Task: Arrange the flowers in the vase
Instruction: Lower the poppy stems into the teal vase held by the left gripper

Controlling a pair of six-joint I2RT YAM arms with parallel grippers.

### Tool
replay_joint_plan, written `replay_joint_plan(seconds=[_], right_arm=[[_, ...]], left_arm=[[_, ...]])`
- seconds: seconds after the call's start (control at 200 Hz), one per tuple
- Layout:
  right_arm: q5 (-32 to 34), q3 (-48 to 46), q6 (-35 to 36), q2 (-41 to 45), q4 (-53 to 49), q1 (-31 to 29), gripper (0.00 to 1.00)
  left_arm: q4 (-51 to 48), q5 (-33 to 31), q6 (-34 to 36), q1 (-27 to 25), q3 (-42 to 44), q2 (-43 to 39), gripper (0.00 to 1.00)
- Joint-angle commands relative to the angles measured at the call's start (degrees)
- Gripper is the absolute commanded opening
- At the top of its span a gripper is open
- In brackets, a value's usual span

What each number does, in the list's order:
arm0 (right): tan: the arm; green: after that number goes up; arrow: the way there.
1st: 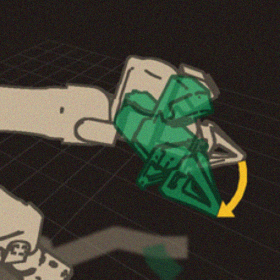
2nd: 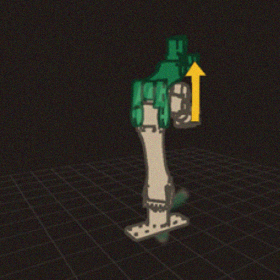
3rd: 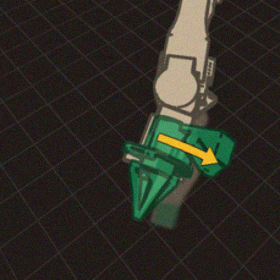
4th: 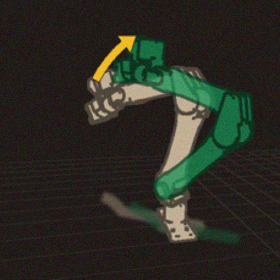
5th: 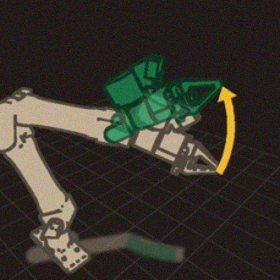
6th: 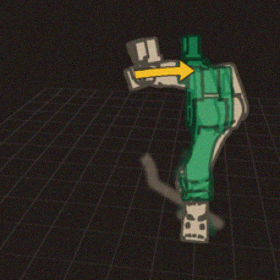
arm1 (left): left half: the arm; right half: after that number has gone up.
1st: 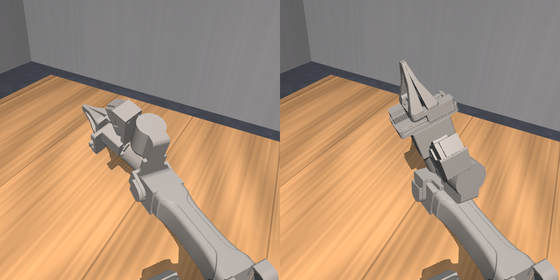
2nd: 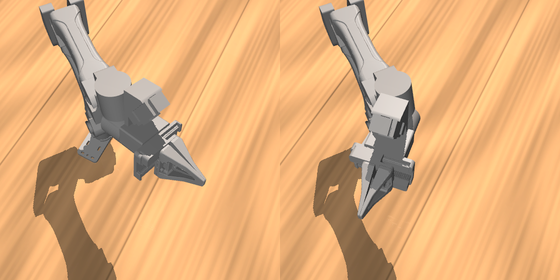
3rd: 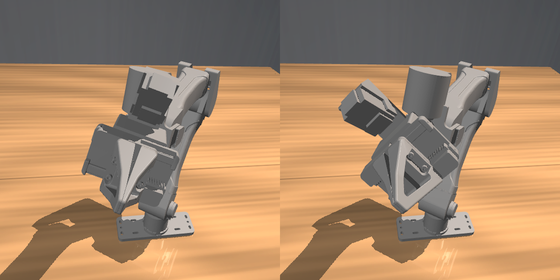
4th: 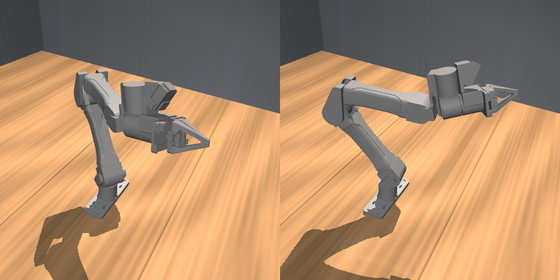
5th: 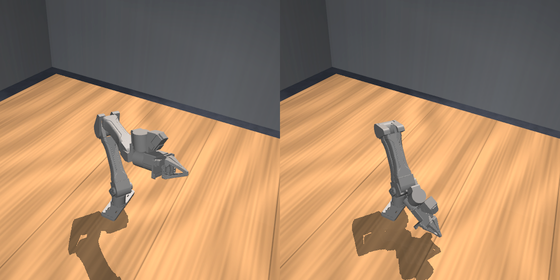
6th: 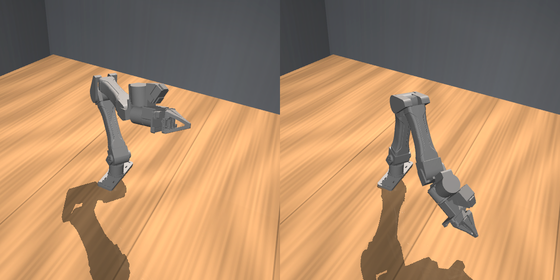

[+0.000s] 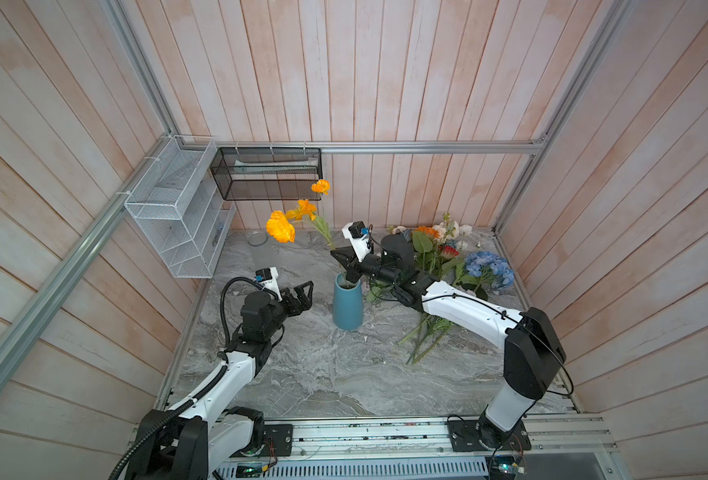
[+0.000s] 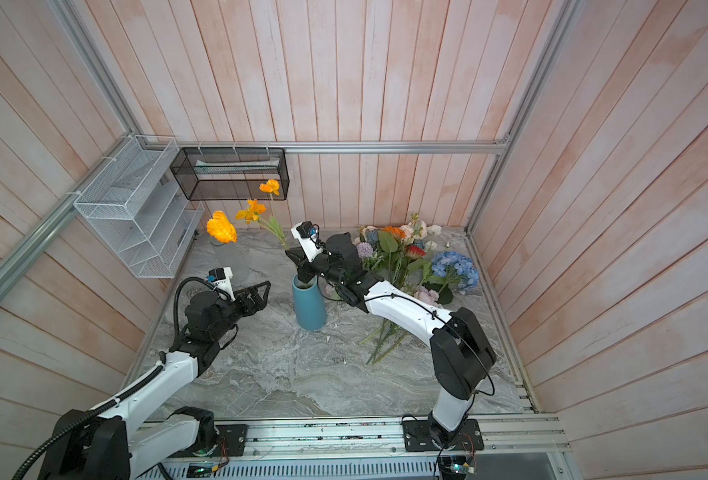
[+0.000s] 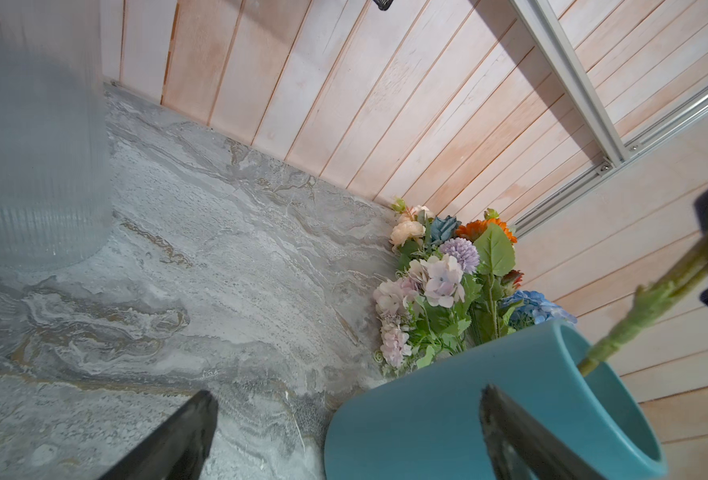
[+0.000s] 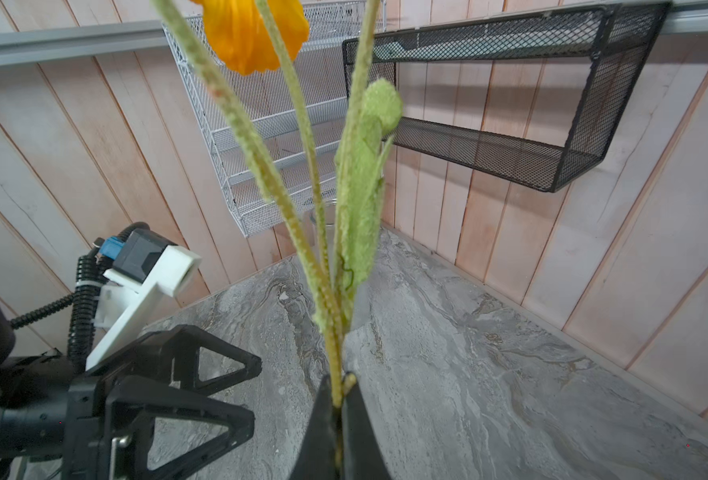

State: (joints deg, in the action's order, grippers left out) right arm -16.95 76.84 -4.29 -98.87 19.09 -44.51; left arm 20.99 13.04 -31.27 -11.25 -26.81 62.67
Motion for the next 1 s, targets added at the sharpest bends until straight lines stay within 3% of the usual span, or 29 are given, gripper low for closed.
replay_joint_plan(seconds=[0.0, 0.205, 0.585, 0.995], right_arm=[[2.0, -0.3, 0.5, 0.7, -1.0, -0.4, 0.00], [2.9, -3.1, -0.9, 1.0, -2.2, -0.4, 0.01], [2.7, -5.4, -0.6, 5.0, -3.7, -0.4, 0.41], [4.4, -10.4, 0.0, 13.5, -2.4, 1.7, 0.56]], left_arm=[[0.7, 2.7, 1.2, 0.3, 0.4, 0.2, 1.00], [2.5, 4.7, 1.0, 0.3, 2.2, 0.7, 1.00], [6.2, 11.7, 2.4, 0.2, 3.6, 1.3, 1.00], [9.8, 17.5, 5.6, -2.8, 2.6, -1.5, 1.00]])
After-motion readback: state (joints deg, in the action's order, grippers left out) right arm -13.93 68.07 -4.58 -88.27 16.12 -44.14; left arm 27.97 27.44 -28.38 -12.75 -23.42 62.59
